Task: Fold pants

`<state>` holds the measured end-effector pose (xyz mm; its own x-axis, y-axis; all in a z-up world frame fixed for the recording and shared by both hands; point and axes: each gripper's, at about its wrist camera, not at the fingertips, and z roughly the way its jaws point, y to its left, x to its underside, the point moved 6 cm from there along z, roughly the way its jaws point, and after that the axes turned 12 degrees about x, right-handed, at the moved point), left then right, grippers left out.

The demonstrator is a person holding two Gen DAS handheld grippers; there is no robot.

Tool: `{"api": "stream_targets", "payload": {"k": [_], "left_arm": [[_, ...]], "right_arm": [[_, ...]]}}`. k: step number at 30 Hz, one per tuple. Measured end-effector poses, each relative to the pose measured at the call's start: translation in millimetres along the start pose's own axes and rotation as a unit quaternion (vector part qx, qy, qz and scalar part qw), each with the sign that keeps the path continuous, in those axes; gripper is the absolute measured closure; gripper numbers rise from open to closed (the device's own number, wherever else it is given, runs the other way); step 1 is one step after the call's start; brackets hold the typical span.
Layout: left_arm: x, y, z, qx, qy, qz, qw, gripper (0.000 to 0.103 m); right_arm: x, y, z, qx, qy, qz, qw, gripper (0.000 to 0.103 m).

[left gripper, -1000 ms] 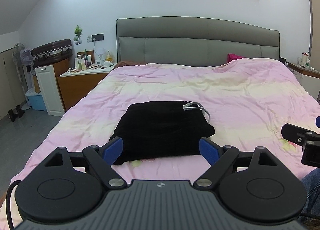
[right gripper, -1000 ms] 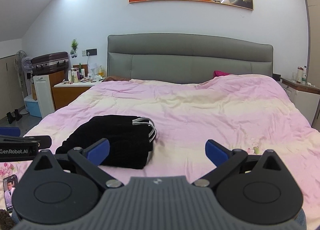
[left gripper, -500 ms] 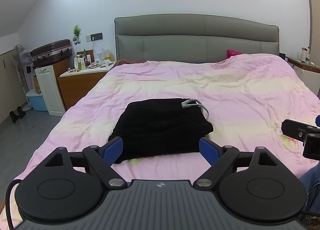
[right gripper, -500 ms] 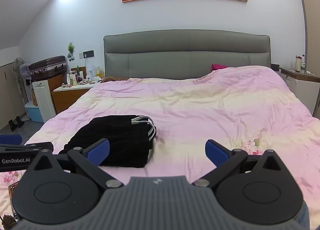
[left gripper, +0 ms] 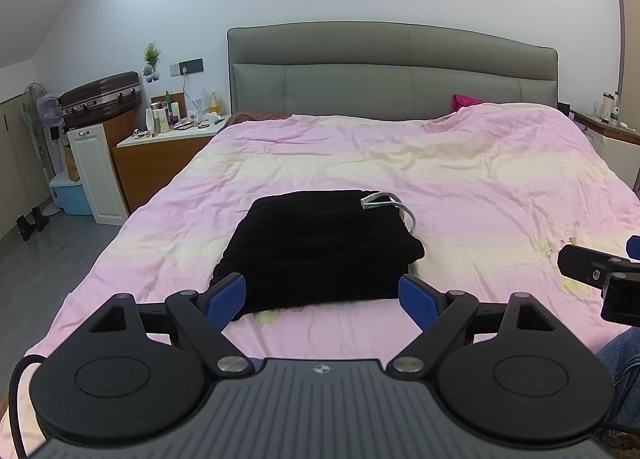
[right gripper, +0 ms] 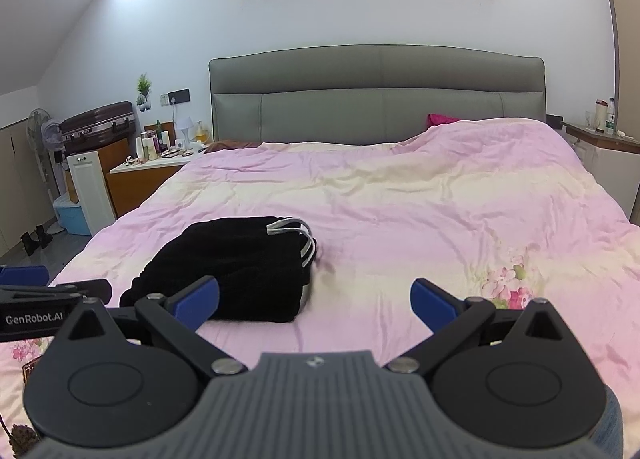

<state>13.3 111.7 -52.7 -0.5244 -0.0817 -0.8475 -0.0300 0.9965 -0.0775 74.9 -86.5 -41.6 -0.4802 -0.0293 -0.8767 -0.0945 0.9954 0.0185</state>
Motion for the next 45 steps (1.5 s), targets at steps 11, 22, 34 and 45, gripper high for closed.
{"api": "stream_targets", "payload": {"k": [11, 22, 34, 45], "left_arm": [[-1.4, 1.6, 1.3, 0.005, 0.003, -0.002, 1.0, 0.002], [-3.4, 2.7, 2.1, 0.006, 0.004, -0.001, 1.0, 0.002], [-3.9, 3.0, 1.3, 0.006, 0.003, -0.001, 1.0, 0.002], [-4.9, 3.4, -2.6, 0.008, 0.0, 0.003, 1.0, 0.002]], "right_arm": [[0.1, -2.2, 1.0, 0.005, 0.007, 0.003, 1.0, 0.005], [0.4, -1.9, 1.5, 0.006, 0.011, 0.004, 1.0, 0.005], [2.9, -2.9, 0.7, 0.005, 0.012, 0.005, 1.0, 0.005], [4.1, -2.1, -1.7, 0.007, 0.008, 0.007, 1.0, 0.005]]}}
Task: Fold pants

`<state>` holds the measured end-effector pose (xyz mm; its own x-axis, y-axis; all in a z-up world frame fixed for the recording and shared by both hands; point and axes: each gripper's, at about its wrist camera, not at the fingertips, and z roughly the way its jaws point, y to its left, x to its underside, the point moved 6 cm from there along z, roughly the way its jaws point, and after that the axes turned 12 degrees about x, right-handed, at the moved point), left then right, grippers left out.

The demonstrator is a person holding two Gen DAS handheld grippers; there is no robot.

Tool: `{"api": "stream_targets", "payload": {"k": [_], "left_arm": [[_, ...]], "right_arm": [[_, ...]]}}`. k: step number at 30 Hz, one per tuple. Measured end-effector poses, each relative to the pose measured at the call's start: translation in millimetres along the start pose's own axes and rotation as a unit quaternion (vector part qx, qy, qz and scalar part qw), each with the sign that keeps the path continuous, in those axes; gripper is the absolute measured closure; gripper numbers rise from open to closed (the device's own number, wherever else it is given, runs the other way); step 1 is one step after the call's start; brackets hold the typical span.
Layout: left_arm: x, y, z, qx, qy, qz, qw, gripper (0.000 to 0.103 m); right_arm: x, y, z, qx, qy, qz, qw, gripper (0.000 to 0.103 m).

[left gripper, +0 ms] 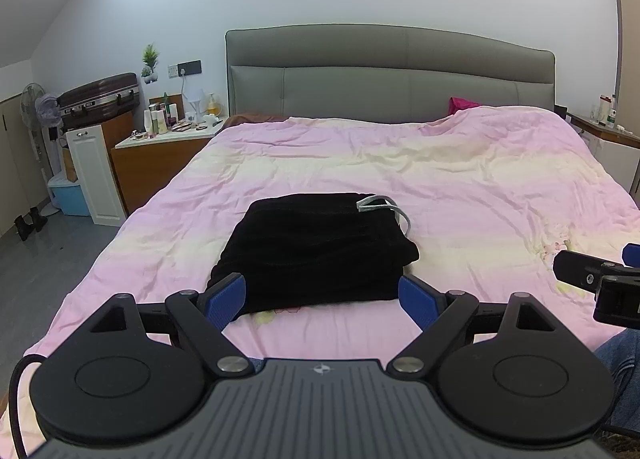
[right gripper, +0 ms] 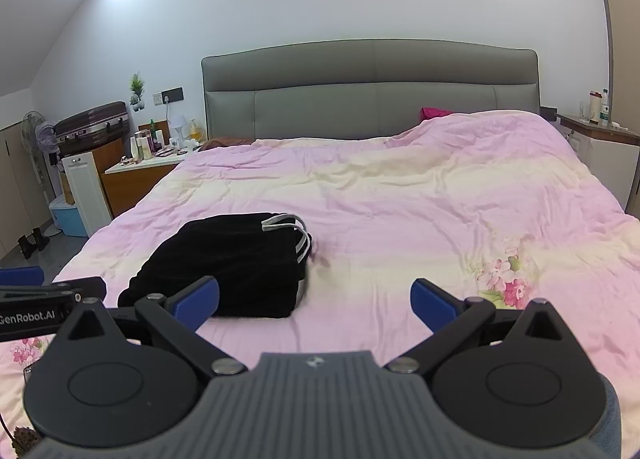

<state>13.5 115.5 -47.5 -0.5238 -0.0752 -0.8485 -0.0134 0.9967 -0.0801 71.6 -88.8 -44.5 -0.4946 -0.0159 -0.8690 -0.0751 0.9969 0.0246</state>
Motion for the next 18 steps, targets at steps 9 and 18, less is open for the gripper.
{"api": "stream_targets", "payload": {"k": [9, 18], "left_arm": [[-3.3, -1.0, -1.2, 0.006, 0.002, 0.0, 1.0, 0.002], [-4.4, -1.9, -3.5, 0.009, -0.002, 0.002, 1.0, 0.002]], "right_arm": [[0.1, 0.5, -0.8, 0.0, 0.0, 0.002, 1.0, 0.005], [0.0, 0.4, -2.9, -0.001, 0.0, 0.004, 1.0, 0.005]]}}
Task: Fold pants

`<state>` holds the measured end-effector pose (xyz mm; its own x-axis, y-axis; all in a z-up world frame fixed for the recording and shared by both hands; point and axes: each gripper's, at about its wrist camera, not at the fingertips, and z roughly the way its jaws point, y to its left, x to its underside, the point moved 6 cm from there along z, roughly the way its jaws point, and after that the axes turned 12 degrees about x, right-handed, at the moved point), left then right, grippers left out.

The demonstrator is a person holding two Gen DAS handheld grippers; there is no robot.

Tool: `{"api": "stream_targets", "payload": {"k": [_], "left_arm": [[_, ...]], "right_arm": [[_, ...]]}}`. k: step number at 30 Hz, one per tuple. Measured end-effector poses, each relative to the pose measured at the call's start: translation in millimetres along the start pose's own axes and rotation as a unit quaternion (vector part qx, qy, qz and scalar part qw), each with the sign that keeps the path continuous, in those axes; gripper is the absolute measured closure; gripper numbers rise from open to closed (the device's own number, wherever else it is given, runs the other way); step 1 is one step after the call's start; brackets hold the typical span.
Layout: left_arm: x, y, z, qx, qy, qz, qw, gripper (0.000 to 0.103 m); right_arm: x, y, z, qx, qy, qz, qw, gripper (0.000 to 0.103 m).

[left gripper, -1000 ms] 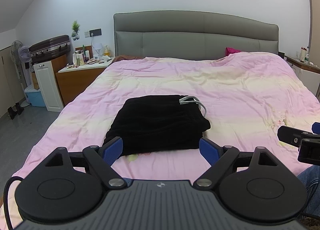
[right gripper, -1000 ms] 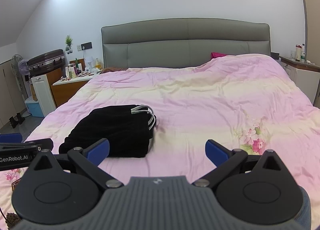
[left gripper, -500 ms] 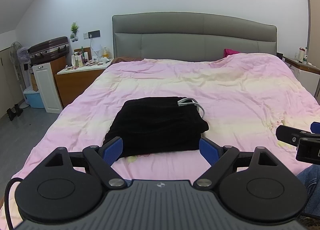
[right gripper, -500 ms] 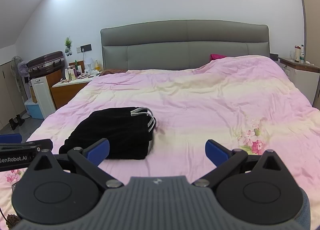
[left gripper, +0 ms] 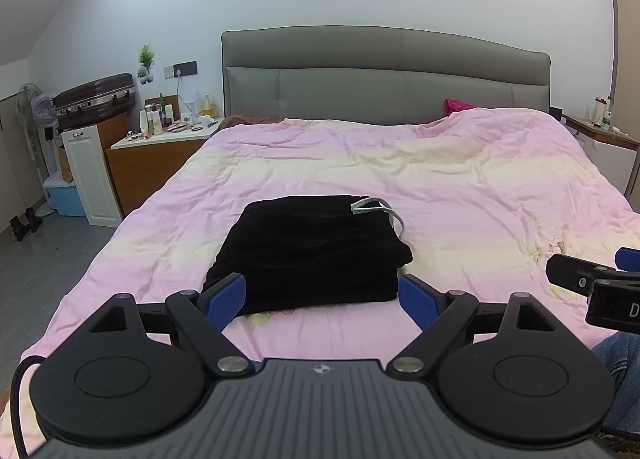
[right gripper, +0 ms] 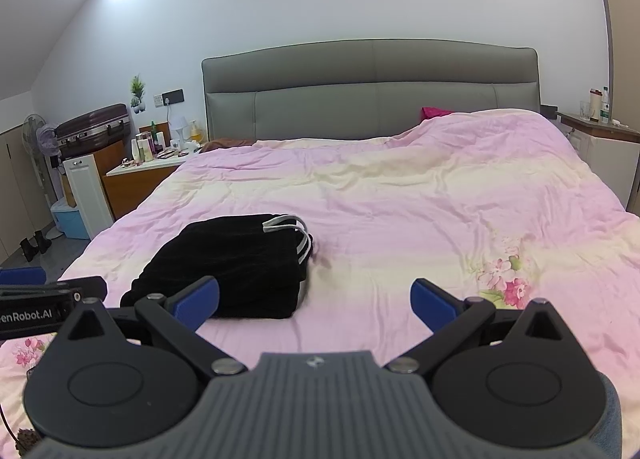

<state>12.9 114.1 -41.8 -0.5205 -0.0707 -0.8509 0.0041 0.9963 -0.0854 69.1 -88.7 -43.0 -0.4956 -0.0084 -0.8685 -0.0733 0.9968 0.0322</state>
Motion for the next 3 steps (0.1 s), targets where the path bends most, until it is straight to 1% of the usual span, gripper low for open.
{"api": "stream_targets", "payload": {"k": [3], "left_arm": [[-0.2, -2.3, -0.6, 0.0, -0.001, 0.003, 1.0, 0.002]], "right_arm": [[0.0, -0.2, 0.1, 0.0, 0.0, 0.0, 1.0, 0.005]]}}
